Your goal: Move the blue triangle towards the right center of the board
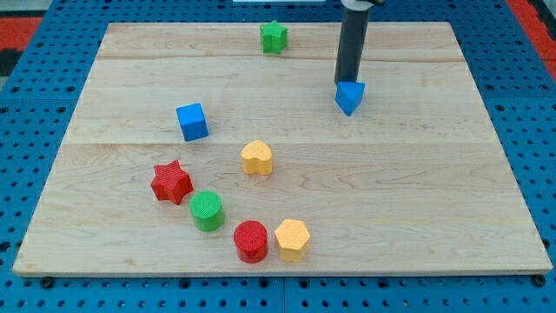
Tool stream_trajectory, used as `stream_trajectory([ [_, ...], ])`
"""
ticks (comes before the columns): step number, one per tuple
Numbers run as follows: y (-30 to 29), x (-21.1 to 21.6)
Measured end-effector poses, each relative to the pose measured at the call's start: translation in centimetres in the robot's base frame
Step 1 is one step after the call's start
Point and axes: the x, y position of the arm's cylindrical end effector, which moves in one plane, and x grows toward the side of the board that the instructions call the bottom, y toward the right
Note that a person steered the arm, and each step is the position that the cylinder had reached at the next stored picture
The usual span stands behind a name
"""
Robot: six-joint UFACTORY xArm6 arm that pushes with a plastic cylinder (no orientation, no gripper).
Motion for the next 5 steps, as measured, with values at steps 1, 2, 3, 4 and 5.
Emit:
stream_trajectory([
  [1, -2.7, 1.2],
  [2, -5.7, 2.3],
  [3, -0.9, 2.7],
  [4, 1.5, 3.3],
  [5, -2.5, 5.5],
])
